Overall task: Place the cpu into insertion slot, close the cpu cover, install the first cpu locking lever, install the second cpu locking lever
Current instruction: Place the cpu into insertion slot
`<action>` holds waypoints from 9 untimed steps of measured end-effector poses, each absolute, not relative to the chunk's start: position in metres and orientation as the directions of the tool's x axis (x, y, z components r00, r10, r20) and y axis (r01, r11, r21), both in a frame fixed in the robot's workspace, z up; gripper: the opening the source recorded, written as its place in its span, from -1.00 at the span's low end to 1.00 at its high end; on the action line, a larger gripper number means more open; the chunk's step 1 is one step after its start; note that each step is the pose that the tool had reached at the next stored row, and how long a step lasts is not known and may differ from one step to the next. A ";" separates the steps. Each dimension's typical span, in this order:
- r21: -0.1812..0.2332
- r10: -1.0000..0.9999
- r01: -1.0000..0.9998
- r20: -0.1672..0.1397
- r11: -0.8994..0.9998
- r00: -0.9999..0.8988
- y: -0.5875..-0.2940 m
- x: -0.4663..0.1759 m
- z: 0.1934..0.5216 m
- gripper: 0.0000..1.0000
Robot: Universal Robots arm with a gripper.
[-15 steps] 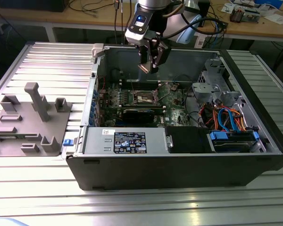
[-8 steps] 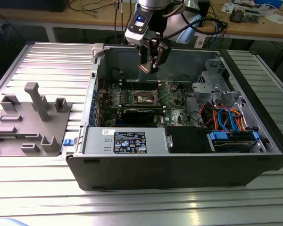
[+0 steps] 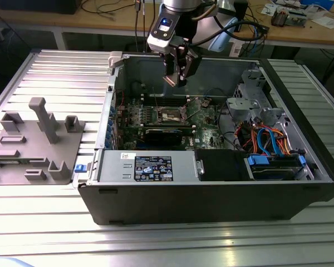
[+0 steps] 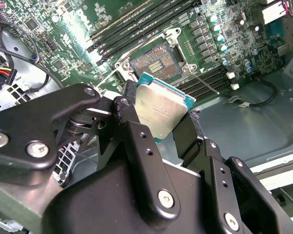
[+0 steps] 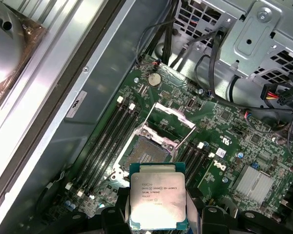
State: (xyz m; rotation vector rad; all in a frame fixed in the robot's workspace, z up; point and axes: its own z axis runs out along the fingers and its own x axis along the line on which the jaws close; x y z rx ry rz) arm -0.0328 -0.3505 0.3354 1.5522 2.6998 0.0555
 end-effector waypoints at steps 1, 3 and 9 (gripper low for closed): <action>0.044 0.864 0.864 -0.006 0.502 -0.503 -0.350 -0.033 0.335 0.08; 0.044 0.865 0.864 -0.006 0.502 -0.502 -0.350 -0.033 0.335 0.08; 0.044 0.867 0.866 -0.006 0.498 -0.498 -0.350 -0.033 0.335 0.08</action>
